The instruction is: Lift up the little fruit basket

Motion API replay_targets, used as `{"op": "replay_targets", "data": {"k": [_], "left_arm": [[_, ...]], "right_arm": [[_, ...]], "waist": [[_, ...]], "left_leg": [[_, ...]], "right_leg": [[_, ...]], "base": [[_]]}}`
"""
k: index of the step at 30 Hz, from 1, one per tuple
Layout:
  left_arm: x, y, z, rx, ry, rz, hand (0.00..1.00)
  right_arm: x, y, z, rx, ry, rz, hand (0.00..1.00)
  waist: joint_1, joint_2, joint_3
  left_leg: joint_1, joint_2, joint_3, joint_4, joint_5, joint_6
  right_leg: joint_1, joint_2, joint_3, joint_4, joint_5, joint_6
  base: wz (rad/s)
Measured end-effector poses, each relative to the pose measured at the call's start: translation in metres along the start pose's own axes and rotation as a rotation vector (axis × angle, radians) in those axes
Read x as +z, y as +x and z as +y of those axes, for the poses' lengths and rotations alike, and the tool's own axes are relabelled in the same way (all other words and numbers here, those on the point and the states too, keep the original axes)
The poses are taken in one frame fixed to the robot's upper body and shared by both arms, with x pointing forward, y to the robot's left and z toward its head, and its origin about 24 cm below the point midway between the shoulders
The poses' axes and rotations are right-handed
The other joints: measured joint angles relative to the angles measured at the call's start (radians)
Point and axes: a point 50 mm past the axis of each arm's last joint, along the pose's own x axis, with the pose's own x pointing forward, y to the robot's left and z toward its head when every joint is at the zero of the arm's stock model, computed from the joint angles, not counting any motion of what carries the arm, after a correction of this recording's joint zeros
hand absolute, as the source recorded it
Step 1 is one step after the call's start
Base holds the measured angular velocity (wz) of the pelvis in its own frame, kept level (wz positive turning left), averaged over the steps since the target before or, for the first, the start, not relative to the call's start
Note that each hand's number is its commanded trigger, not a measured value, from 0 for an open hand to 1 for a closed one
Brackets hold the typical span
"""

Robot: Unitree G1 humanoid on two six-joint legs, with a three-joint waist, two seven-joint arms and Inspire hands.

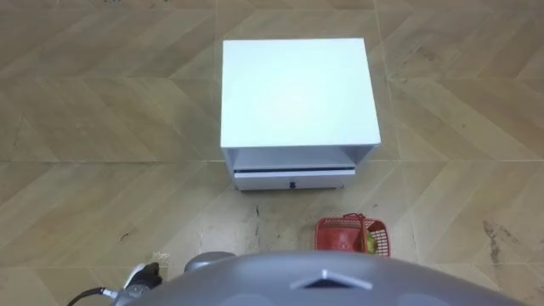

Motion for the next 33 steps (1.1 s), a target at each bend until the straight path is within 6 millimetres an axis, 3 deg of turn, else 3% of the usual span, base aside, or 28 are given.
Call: {"op": "replay_targets", "data": {"k": [20,27,32,33], "left_arm": [[-0.0054,-0.0004,-0.002,-0.004,-0.003,0.005,0.0],[-0.0057,-0.0004,-0.0022,-0.005,-0.003,0.01,0.0],[-0.0018,-0.0003,-0.0023,-0.008,-0.002,-0.012,0.0],[-0.0001,-0.0001,-0.0017,-0.009,-0.002,-0.022,0.0]], "right_arm": [[0.0059,-0.0001,-0.0047,-0.064,0.005,-0.018,0.0],[0.0011,0.0,-0.0027,-0.063,0.007,-0.01,0.0],[0.0058,-0.0007,-0.0063,-0.086,0.019,-0.03,0.0],[0.0086,-0.0013,-0.0095,-0.101,0.028,-0.045,0.0]], "waist": [[0.012,-0.001,0.0008],[0.011,0.008,-0.0051],[0.0,0.007,-0.0044],[-0.001,0.015,-0.0033]], "left_leg": [[-0.005,0.0,-0.006,-0.001,0.0,0.0],[-0.007,-0.001,-0.014,0.002,0.0,0.0],[-0.024,-0.008,-0.01,0.018,-0.011,0.009],[-0.04,-0.009,-0.008,0.036,-0.014,0.015]], "right_leg": [[-0.002,0.0,-0.016,0.001,0.0,0.0],[0.0,-0.003,-0.023,0.004,0.0,0.0],[-0.038,-0.025,-0.028,0.075,-0.02,-0.002],[-0.061,-0.033,-0.027,0.107,-0.02,-0.002]], "base": [[0.0],[0.03],[0.01],[0.0]]}}
